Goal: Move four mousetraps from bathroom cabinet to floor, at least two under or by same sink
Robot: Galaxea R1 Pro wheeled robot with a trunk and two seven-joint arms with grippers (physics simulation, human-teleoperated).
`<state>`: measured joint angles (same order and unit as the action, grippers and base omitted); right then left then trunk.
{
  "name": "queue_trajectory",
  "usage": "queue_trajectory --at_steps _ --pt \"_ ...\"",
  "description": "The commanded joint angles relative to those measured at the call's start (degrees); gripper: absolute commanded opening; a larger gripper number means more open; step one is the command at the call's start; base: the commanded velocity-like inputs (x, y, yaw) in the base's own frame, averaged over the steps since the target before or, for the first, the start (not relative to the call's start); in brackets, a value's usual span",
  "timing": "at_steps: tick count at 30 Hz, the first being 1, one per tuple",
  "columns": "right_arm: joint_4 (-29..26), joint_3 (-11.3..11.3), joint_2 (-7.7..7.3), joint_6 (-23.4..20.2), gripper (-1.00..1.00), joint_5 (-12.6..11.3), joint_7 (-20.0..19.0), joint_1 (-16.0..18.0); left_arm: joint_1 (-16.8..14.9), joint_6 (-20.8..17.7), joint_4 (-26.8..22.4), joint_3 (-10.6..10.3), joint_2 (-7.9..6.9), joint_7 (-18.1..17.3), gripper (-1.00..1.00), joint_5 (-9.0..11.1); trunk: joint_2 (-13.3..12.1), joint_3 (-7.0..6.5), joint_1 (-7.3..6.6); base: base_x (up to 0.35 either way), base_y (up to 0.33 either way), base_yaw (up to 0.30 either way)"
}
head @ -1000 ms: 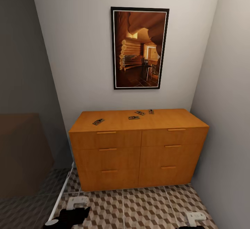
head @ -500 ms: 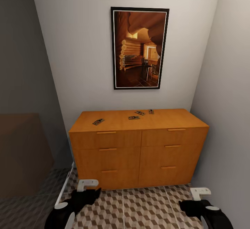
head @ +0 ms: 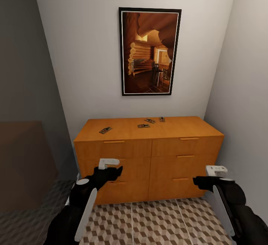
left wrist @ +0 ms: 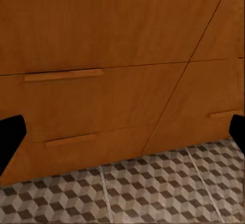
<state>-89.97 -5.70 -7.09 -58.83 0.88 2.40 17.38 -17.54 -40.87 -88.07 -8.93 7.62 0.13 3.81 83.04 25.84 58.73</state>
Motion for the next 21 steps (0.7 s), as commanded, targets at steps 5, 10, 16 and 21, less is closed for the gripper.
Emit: queue_trajectory --at_steps 5,10,16,21 --pt "-0.1 -0.2 -0.02 -1.2 1.00 0.0 0.2 6.2 -6.2 -1.8 0.0 -0.7 0.75 0.0 1.00 0.3 0.0 0.08 0.00 0.000 0.000 0.000" --pt "0.0 -0.3 0.03 -1.2 1.00 0.0 0.4 16.8 -17.6 -3.1 0.1 -1.0 1.41 0.0 1.00 0.4 0.0 0.08 0.00 0.000 0.000 0.000" --pt "0.1 -0.3 0.07 -1.2 1.00 0.0 1.2 23.1 -23.4 -3.3 0.1 -1.1 1.70 0.1 1.00 0.4 0.0 0.08 0.00 0.000 0.000 0.000" --pt "0.3 -0.1 0.31 -1.2 1.00 -0.1 2.4 28.0 -27.8 -3.9 0.3 -1.1 1.76 0.7 1.00 0.3 0.0 0.08 0.00 0.000 0.000 0.000"
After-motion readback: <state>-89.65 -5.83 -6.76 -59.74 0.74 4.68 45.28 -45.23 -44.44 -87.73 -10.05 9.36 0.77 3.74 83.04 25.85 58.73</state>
